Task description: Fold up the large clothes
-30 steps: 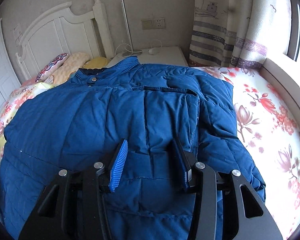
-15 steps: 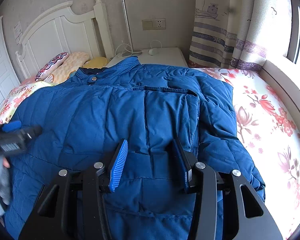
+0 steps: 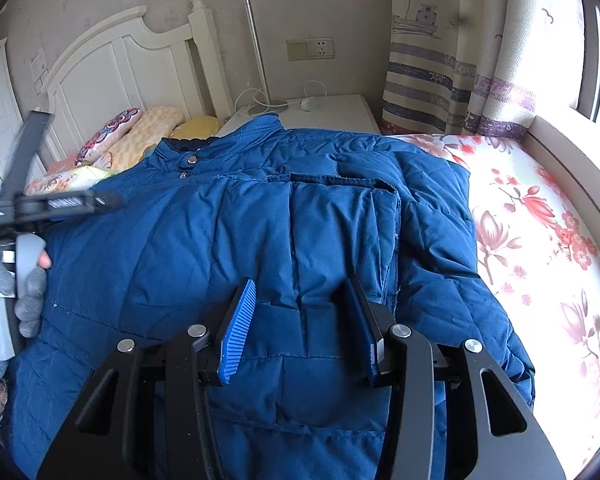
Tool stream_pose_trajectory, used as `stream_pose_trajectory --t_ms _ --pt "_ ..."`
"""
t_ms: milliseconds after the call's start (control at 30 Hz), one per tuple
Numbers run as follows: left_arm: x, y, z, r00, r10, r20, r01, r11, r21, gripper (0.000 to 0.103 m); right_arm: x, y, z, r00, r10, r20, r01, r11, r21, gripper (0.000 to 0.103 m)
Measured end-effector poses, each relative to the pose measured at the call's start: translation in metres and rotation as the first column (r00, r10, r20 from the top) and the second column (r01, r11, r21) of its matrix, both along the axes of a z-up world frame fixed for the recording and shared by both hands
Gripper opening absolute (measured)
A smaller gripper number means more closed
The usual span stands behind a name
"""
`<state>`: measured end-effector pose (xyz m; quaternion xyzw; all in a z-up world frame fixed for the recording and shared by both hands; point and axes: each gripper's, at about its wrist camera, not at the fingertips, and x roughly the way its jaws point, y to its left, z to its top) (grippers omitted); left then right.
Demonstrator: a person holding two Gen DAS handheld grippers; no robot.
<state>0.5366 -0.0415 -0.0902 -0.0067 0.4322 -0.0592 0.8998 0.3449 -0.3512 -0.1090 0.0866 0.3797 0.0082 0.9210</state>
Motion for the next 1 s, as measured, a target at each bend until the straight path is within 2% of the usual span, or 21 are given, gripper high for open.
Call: stream_pose_trajectory --t_ms 67,100,167,200,233,400,467,533,600,667,700,833,900,1000 --pt "-0.001 0.028 0.014 0.995 0.090 0.044 -0.089 0.996 -0.010 0.101 0.000 0.000 0.000 1.000 0.001 0.001 -0.001 1.000 0.008 0.044" --pt "0.002 0.044 0.014 0.992 0.126 0.027 -0.125 0.992 -0.033 0.101 0.000 0.000 0.000 1.000 0.001 0.001 -0.001 1.000 0.010 0.044" --pt "0.010 0.061 -0.002 0.990 0.126 -0.056 -0.129 0.990 -0.053 0.100 0.000 -0.001 0.000 1.000 0.005 0.002 -0.005 1.000 0.016 0.044" --pt "0.013 0.061 -0.014 0.992 0.102 -0.076 -0.103 0.995 -0.011 0.101 0.000 0.000 0.001 1.000 0.008 0.003 -0.008 1.000 0.018 0.044" --pt "0.011 0.055 -0.021 0.995 0.079 -0.062 -0.077 0.996 0.036 0.101 0.000 0.000 0.001 1.000 0.012 0.003 -0.012 1.000 0.018 0.044" --pt "-0.008 0.041 -0.006 0.992 0.125 0.033 -0.129 0.981 0.145 0.099 0.001 0.000 0.001 1.000 0.007 0.002 -0.007 1.000 0.018 0.044" --pt "-0.034 0.038 0.011 0.992 0.082 0.093 -0.091 0.991 0.099 0.100 0.001 0.000 0.000 1.000 0.007 0.001 -0.007 1.000 0.017 0.044" --pt "-0.057 0.027 0.019 0.991 0.045 0.124 -0.059 0.992 0.111 0.100 0.001 -0.001 0.000 1.000 0.007 0.002 -0.007 1.000 0.018 0.044" --pt "-0.065 0.016 0.012 0.994 0.008 0.108 -0.022 0.992 0.125 0.101 0.001 -0.001 0.000 1.000 0.007 0.002 -0.007 1.000 0.017 0.044" --pt "-0.066 0.004 -0.011 0.998 -0.035 0.048 0.026 0.985 0.171 0.101 0.000 0.000 0.000 1.000 0.006 0.003 -0.006 1.000 0.011 0.044" --pt "-0.070 -0.001 -0.023 0.997 -0.041 0.064 0.028 0.980 0.197 0.101 0.000 0.001 0.000 1.000 0.006 0.004 -0.006 1.000 0.006 0.044" --pt "-0.072 -0.001 -0.023 0.997 -0.038 0.069 0.024 0.981 0.191 0.101 -0.003 0.001 0.005 1.000 -0.014 0.017 0.014 1.000 -0.006 0.044" --pt "-0.069 0.000 -0.025 0.997 -0.038 0.072 0.024 0.981 0.191 0.101 -0.008 0.009 0.016 0.998 -0.034 0.052 0.037 0.997 -0.063 0.045" --pt "-0.067 0.002 -0.026 0.997 -0.038 0.071 0.024 0.982 0.185 0.101 -0.010 0.036 0.046 0.987 0.023 0.161 -0.002 0.991 -0.132 0.045"
